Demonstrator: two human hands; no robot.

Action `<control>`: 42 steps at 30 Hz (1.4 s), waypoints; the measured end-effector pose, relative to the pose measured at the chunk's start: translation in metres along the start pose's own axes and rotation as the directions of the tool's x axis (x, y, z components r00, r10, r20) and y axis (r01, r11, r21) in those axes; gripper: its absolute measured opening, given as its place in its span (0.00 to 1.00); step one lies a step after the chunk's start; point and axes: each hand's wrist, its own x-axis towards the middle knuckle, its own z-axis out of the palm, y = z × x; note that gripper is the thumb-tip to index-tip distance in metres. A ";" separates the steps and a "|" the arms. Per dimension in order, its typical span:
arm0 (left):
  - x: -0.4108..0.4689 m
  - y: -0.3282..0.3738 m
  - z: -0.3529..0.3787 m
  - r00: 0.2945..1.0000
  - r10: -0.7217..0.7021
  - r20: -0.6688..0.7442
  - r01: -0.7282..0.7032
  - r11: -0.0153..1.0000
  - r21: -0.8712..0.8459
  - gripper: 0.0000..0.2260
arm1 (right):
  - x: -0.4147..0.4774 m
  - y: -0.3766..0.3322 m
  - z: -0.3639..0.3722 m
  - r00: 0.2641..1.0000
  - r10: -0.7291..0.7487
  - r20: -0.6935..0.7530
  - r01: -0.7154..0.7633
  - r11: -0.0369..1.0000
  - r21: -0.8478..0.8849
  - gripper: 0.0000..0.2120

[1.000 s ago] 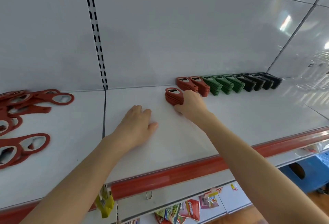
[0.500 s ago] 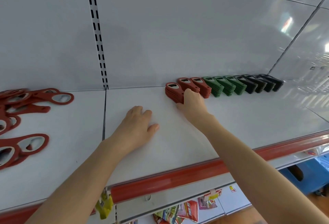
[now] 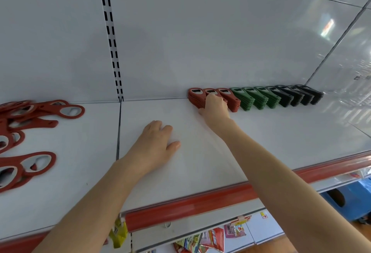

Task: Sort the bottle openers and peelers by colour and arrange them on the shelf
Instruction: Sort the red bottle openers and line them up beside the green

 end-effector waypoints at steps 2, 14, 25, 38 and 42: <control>0.000 0.001 0.000 1.000 -0.003 0.004 0.003 1.000 0.002 0.22 | -0.001 0.001 0.000 1.000 0.004 0.006 -0.004 1.000 0.018 0.13; -0.001 -0.001 0.000 1.000 -0.003 0.012 0.003 1.000 0.005 0.22 | -0.008 0.011 -0.007 0.970 -0.162 -0.181 0.177 0.982 0.069 0.12; 0.000 0.001 -0.001 1.000 -0.003 0.015 0.003 1.000 0.011 0.22 | -0.005 0.015 -0.006 0.963 -0.181 -0.198 0.199 0.977 0.074 0.11; -0.004 0.007 -0.014 0.999 -0.006 0.052 -0.001 0.990 0.139 0.19 | -0.026 0.028 -0.028 0.941 -0.322 -0.104 0.330 0.941 0.074 0.10; -0.019 0.015 -0.029 0.998 0.022 -0.065 -0.012 0.989 0.149 0.20 | -0.040 0.018 -0.038 0.901 -0.424 -0.087 0.433 0.891 0.138 0.12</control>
